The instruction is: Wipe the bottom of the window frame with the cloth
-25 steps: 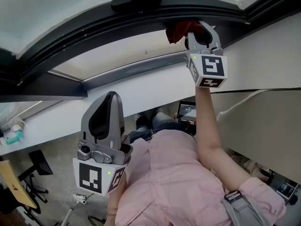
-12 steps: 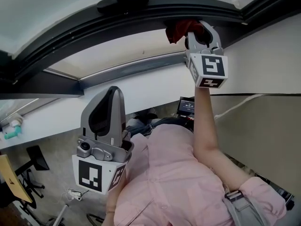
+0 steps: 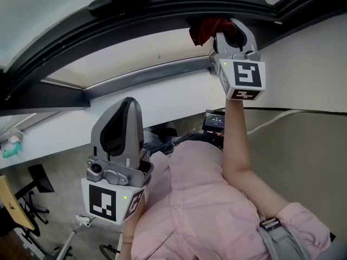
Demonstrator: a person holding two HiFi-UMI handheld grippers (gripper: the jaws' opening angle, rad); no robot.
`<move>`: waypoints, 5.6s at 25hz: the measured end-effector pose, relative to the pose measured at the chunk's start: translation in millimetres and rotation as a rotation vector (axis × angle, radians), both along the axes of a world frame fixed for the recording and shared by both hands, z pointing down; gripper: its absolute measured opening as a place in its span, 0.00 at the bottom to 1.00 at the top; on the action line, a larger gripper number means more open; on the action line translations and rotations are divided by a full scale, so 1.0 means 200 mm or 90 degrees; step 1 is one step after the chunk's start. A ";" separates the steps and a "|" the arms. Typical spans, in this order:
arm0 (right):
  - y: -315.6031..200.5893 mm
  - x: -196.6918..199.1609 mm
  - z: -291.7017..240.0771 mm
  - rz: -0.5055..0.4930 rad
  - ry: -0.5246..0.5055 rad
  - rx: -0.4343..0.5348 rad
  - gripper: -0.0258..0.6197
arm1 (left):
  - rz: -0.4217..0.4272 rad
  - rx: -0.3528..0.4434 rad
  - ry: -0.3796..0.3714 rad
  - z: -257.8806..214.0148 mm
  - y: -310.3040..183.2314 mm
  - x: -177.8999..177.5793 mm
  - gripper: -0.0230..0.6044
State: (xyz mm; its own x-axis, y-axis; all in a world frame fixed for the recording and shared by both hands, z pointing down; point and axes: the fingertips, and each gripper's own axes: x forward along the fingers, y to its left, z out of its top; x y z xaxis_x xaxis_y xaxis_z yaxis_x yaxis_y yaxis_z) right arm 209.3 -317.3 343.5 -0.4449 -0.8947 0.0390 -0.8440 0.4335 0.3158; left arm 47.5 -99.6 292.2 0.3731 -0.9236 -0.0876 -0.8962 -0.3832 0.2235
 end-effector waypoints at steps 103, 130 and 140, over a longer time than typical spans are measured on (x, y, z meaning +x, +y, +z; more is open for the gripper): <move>-0.16 0.50 -0.01 0.159 -0.071 0.000 0.12 | -0.052 -0.018 -0.016 0.10 -0.14 -0.04 0.03; -0.24 0.76 0.00 0.241 -0.125 -0.017 0.12 | -0.043 0.009 -0.008 0.04 -0.22 0.01 0.03; -0.26 0.81 0.00 0.257 -0.138 -0.013 0.12 | -0.036 0.015 -0.007 0.03 -0.25 0.03 0.03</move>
